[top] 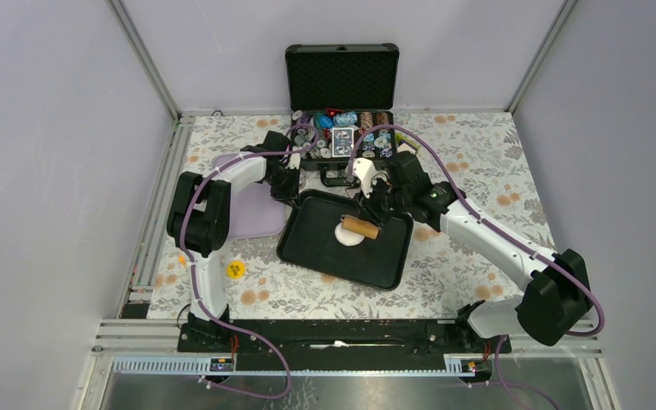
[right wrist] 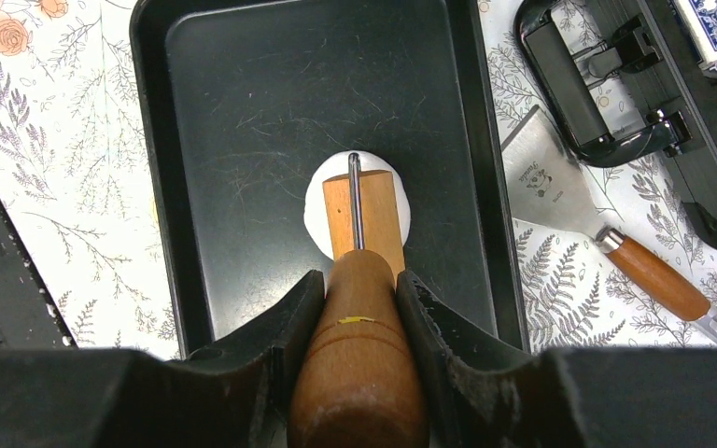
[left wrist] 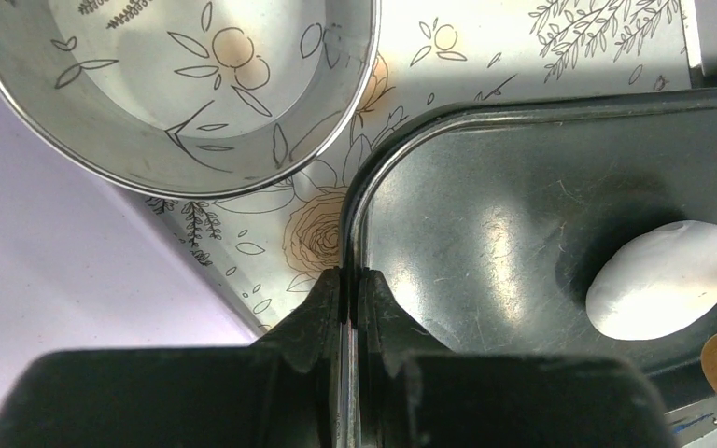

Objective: Roll out the dumpling wrappers from the dough

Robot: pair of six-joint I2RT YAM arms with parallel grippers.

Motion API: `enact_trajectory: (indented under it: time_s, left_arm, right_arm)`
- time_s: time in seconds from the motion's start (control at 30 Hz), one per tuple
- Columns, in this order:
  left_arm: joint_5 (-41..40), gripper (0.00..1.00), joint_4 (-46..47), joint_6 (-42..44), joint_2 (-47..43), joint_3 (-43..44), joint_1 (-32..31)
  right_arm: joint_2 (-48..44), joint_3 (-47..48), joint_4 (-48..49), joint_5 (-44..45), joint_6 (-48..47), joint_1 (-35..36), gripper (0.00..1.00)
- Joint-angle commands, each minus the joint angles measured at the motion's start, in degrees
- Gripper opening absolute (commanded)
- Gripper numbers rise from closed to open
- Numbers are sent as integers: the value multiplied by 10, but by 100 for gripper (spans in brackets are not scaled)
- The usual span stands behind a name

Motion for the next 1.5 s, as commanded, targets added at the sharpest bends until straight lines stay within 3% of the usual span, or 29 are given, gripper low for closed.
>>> enact_trajectory:
  time_s: [0.0,0.7,1.0,1.47]
  left_arm:
    - [-2,0,-26,19,45,-20,-6]
    - [-22,0,7,9,15,-54,-14]
    - [-27,0,10,10,12,-57,-16]
    - [-32,0,14,13,6,-63,-20]
  right_arm:
    - [-12,6,24,-23,-13,1,0]
    - [-32,2,65,34,32,1,0]
    - [22,50,50,-2,87,18,0]
    - [95,93,9,36,95,48,0]
